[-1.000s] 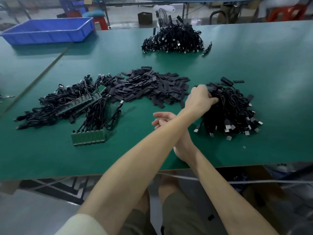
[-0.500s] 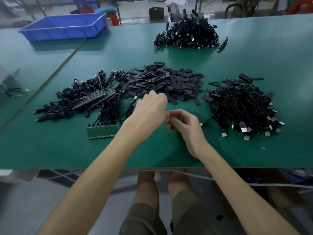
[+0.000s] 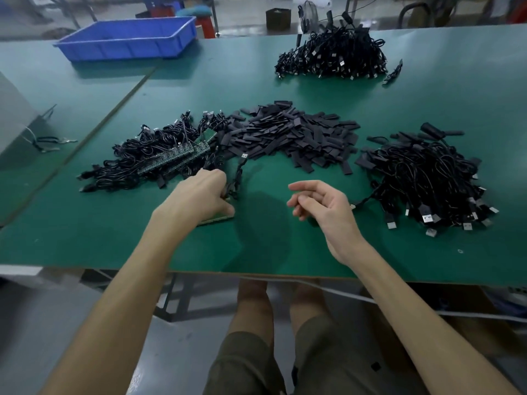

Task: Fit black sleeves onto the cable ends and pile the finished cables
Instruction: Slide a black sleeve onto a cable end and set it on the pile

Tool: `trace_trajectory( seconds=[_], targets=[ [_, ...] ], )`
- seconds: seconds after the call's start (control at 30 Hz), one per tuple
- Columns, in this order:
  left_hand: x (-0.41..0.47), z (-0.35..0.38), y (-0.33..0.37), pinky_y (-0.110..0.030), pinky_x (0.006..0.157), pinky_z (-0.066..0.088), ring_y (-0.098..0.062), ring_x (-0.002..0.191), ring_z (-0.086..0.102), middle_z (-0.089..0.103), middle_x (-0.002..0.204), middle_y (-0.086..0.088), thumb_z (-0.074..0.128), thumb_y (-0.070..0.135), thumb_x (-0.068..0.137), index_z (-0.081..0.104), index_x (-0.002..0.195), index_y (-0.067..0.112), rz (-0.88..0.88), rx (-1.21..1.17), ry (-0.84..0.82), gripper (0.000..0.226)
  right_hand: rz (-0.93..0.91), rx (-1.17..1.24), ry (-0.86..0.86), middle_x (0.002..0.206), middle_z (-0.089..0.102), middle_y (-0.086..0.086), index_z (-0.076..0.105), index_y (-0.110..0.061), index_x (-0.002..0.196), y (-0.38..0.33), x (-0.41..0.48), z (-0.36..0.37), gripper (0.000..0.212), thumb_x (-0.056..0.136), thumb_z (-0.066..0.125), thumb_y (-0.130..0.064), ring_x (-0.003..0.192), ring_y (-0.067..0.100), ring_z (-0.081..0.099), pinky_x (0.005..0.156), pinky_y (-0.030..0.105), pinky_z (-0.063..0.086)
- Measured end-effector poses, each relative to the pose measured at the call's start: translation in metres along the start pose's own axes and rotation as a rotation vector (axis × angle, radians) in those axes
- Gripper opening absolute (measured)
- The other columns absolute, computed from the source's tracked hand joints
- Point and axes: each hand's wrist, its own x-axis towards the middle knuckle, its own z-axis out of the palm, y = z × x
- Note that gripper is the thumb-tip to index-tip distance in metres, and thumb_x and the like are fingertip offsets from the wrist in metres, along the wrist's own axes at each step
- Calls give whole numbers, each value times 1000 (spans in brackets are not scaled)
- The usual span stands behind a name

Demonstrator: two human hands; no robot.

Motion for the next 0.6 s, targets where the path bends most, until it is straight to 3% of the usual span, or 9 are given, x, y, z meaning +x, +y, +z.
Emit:
trace_trajectory(
  seconds=[0.13, 0.2, 0.3, 0.4, 0.53, 0.6],
  targets=[
    [0, 7, 26, -23, 73, 51, -13, 85, 65, 67, 92, 5, 85, 23, 81, 66, 105, 14, 146, -421, 89, 32, -48, -127, -51, 98, 74, 0, 70, -18, 116, 1, -1, 4, 23, 95, 74, -10, 90, 13, 69, 79, 26, 55],
    [-2, 11, 39, -26, 79, 55, -10, 86, 67, 70, 91, 6, 84, 18, 82, 68, 104, 18, 223, -514, 74, 27, -71, -240, -71, 98, 73, -6, 71, -23, 113, 2, -1, 7, 25, 91, 79, -14, 94, 13, 68, 88, 32, 57],
    [-3, 19, 50, -33, 84, 58, -11, 86, 67, 70, 91, 3, 81, 17, 84, 69, 101, 19, 255, -526, 71, 20, -46, -285, -48, 94, 74, -2, 73, -18, 105, 2, 0, 7, 20, 88, 81, -10, 92, 21, 70, 90, 42, 58],
    [-2, 25, 52, -32, 80, 57, -12, 86, 66, 69, 91, 3, 79, 22, 85, 68, 99, 19, 198, -531, 106, 17, -49, -248, -17, 90, 74, 3, 72, -14, 97, 2, -1, 5, 16, 86, 83, -9, 88, 27, 71, 85, 43, 59],
    [-4, 30, 53, -21, 70, 52, -10, 83, 66, 69, 87, 5, 79, 24, 86, 69, 92, 18, 183, -534, 175, 13, -80, -276, 6, 86, 74, -8, 74, -20, 93, 3, -1, 3, 14, 85, 84, -14, 83, 7, 68, 82, 32, 58],
    [-4, 32, 53, -18, 66, 51, -8, 79, 65, 69, 84, 6, 79, 25, 85, 70, 89, 20, 173, -547, 198, 12, -80, -278, 26, 88, 75, -10, 77, -25, 92, 3, 0, 2, 14, 84, 86, -17, 85, 7, 69, 84, 33, 58]
  ],
)
